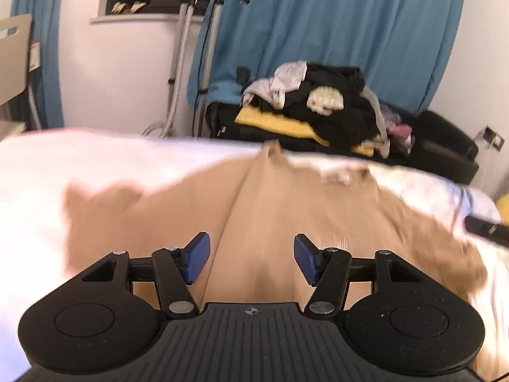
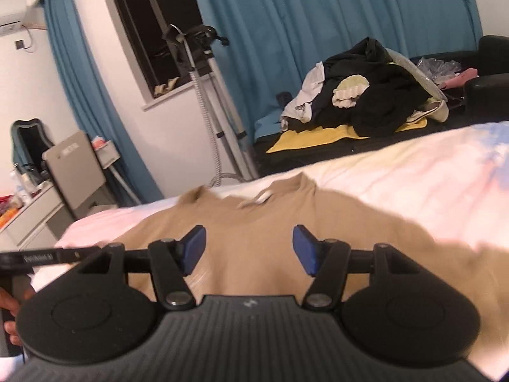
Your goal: Fold clothes
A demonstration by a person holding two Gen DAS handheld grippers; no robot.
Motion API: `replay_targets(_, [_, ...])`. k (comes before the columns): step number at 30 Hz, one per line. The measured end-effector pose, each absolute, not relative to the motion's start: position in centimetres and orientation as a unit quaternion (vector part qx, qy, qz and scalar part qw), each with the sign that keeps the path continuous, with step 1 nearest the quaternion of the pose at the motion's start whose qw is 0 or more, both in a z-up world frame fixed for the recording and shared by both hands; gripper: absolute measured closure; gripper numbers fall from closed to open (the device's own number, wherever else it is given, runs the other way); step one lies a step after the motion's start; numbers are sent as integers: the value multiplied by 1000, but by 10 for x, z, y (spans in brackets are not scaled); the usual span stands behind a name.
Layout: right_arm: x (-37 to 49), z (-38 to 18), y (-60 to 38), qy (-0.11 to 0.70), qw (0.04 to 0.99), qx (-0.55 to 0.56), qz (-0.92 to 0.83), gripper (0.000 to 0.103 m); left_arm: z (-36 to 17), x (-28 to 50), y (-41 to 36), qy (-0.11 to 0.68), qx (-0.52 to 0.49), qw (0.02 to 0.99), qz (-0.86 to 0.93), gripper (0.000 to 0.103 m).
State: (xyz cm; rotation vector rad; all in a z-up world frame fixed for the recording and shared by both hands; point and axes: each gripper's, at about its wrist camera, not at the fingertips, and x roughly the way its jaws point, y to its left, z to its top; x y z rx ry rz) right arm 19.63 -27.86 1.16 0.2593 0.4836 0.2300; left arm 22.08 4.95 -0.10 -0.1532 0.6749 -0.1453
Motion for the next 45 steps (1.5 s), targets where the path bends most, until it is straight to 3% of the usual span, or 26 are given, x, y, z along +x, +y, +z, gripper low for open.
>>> replay_targets(6, [90,24,-279,252,953,134,101,41,-9,147,52,339,-79,934,-75,40])
replay_targets(15, [6,27,-323,275,928,245,59,41,-22,45,48,348,-80,930,-93,40])
replay_targets(21, [3,27,-327,276,925,258,43,41,-24,14,0,336,-33,920,-199,40])
replay_targets(30, [39,3,-374,299,880,368,25,38,-49,-29,-76,352,56,861,-362,41])
replay_targets(40, [71,-32,-395,341,868,361,12,37,-88,-56,-144,354,178,799,-453,42])
replay_targets(41, [72,-34,-397,342,866,365,13,37,-92,-56,-149,355,188,797,-452,43])
replay_targets(43, [74,-36,-398,340,865,369,17,37,-97,-52,-154,354,192,802,-441,56])
replay_targets(45, [74,-36,-398,338,867,365,17,35,-98,-47,-153,350,177,813,-430,80])
